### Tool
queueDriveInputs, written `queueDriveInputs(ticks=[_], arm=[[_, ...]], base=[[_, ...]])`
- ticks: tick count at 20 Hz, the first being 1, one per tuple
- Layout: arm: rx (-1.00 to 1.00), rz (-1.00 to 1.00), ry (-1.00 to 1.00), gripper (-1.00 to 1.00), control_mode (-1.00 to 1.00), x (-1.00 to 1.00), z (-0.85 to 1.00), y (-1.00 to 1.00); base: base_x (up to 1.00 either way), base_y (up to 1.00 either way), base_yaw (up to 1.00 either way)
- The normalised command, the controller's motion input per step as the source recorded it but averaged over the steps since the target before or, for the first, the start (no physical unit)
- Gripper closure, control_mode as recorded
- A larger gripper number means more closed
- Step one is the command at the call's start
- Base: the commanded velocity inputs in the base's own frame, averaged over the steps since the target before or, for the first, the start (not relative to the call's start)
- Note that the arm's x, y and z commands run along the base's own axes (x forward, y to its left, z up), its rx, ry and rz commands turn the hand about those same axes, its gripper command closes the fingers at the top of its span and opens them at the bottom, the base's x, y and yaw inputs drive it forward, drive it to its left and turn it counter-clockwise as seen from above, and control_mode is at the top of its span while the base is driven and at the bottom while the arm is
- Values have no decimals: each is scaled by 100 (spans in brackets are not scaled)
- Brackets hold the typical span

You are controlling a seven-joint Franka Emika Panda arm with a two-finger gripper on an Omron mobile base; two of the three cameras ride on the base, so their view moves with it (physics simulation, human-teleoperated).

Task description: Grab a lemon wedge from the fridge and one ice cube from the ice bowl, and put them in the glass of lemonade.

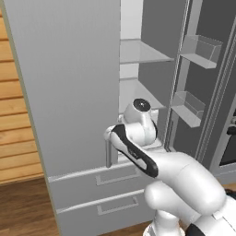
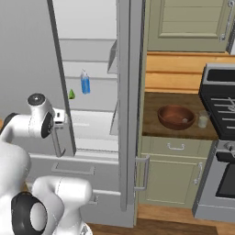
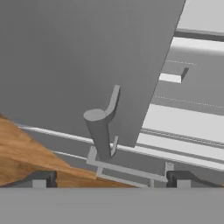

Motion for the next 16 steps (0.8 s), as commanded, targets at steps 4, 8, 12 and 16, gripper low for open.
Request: queueDriveInputs(ticks=[4, 8, 12, 16], arm=[[1, 0, 10, -100, -100, 3, -32, 12], [-1, 0, 3, -100, -100, 1, -21, 42], [-4, -5, 0, -100, -100, 0, -27, 13], [-2, -10, -2, -100, -100, 0, -15, -1]], base=[[0, 0, 0], [0, 0, 0], [0, 0, 0], [0, 0, 0]])
